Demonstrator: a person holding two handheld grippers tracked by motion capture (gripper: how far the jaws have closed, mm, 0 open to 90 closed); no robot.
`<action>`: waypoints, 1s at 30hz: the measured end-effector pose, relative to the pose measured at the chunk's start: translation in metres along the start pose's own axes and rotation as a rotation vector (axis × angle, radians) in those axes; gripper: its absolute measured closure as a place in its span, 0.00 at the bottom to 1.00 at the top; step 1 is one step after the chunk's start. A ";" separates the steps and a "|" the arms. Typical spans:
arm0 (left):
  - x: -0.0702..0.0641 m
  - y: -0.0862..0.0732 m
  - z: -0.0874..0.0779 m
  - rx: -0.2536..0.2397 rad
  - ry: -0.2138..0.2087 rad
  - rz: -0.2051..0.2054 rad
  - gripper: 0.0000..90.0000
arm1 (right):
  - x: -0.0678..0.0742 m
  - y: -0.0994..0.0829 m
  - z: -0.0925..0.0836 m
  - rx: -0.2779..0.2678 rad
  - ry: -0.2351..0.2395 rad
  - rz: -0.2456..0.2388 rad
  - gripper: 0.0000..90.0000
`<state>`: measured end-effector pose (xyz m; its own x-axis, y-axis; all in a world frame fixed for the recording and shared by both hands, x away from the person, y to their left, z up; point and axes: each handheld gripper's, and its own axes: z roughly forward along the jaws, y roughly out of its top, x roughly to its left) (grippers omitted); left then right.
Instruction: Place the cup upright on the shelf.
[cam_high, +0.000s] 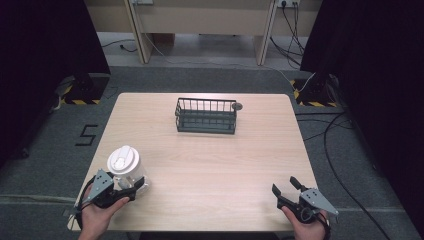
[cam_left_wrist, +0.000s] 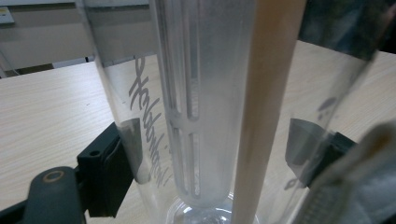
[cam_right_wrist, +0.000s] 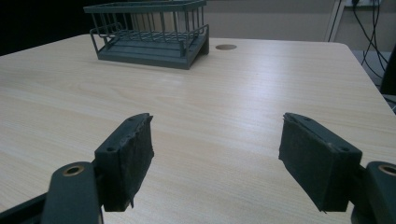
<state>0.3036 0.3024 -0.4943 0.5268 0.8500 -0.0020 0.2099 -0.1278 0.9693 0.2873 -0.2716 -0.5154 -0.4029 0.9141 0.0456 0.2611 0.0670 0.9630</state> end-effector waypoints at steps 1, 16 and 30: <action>-0.001 0.001 0.001 -0.002 0.000 0.001 0.20 | 0.000 0.000 0.000 -0.001 0.000 0.000 0.29; -0.004 0.014 0.010 -0.018 -0.015 0.008 0.20 | 0.000 0.000 0.000 0.001 0.003 0.006 0.29; -0.007 0.026 0.022 -0.035 -0.029 0.011 0.20 | 0.000 0.000 0.000 0.003 0.005 0.006 0.29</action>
<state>0.3234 0.2821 -0.4740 0.5527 0.8334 0.0017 0.1757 -0.1185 0.9773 0.2879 -0.2718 -0.5153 -0.4059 0.9124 0.0527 0.2659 0.0627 0.9620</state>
